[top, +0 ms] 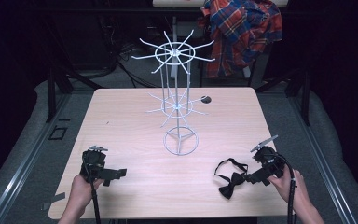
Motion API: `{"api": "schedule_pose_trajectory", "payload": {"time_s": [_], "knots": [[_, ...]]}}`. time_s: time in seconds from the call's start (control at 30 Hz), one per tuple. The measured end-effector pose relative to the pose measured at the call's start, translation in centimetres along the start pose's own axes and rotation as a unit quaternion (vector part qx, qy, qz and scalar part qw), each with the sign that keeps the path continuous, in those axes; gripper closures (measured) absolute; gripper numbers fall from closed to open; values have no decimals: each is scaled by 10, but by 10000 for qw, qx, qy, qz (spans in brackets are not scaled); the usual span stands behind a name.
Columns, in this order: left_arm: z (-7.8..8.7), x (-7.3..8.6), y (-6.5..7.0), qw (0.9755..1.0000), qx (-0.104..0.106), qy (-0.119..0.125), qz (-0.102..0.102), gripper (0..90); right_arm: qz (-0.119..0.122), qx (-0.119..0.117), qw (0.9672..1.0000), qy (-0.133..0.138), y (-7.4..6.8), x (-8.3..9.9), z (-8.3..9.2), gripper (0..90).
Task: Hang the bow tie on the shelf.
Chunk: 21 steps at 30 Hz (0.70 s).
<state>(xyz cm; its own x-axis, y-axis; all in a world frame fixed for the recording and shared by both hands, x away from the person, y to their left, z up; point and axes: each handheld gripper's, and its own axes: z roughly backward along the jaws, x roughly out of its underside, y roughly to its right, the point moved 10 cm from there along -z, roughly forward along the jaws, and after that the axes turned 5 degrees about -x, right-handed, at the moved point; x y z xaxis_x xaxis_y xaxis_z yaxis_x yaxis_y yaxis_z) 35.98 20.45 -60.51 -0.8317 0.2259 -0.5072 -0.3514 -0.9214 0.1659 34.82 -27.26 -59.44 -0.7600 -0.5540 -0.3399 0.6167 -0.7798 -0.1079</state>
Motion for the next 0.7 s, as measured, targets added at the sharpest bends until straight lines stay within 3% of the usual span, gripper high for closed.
{"api": "schedule_pose_trajectory", "payload": {"time_s": [0.13, 0.2, 0.27, 0.33, 0.4, 0.7], "knots": [[0, 0, -1, 10000, -12, 1, 6, 0, -3, 105, 9999, 18, 2, -2, 2, 60], [0, 0, 0, 10000, -4, 1, 8, 0, -64, 51, 9999, 113, 0, -5, 0, 62], [0, 0, 1, 10000, -1, -15, -22, 0, -5, 174, 9998, 48, 3, -6, 2, 68], [-1, 0, 1, 10000, -4, -32, -28, 0, -100, 130, 9997, 187, 2, -12, -2, 74], [-1, 0, 1, 10000, -1, -28, -33, 0, -55, 219, 9996, 150, 3, -16, -2, 75], [-2, 0, 2, 10000, 17, -45, -53, 0, 31, 155, 9999, 47, -6, -28, -18, 58]]}}
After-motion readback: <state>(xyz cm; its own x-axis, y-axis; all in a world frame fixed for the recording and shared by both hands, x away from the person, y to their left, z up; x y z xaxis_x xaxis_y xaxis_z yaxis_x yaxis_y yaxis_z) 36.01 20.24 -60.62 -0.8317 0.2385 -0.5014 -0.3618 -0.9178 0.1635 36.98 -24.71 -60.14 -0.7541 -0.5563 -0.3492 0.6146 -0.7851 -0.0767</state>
